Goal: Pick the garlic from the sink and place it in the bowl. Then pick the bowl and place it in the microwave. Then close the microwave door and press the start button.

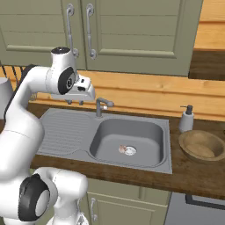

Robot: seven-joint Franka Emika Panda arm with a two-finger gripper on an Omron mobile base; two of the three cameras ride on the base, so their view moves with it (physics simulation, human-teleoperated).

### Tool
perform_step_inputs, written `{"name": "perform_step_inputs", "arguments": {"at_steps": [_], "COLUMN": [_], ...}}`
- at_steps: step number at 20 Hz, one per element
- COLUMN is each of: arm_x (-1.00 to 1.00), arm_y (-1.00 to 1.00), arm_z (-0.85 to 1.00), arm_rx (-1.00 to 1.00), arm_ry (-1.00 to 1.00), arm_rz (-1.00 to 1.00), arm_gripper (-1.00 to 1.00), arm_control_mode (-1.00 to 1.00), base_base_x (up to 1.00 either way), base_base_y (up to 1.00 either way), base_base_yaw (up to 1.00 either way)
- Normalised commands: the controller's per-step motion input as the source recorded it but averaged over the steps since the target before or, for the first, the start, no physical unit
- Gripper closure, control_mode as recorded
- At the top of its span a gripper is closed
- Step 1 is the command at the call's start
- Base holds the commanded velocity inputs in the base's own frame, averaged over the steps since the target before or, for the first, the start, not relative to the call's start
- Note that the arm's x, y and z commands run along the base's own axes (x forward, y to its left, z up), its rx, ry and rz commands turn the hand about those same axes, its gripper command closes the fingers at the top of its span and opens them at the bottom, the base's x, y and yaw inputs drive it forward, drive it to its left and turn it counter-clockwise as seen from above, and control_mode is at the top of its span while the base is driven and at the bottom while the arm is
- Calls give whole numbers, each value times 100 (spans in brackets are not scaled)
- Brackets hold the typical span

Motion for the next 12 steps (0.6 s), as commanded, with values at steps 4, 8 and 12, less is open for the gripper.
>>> {"name": "perform_step_inputs", "arguments": {"at_steps": [4,8,12], "arm_x": [-2,-17,-6], "arm_y": [-25,-19,-84], "arm_z": [-11,-31,-37], "arm_rx": [3,-2,7], "arm_ry": [0,0,11], "arm_rz": [0,-9,-17], "arm_gripper": [-100,-100,-100], "arm_control_mode": [-100,-100,-100], "base_base_x": [0,0,0], "base_base_y": [0,0,0], "base_base_yaw": [0,0,0]}}
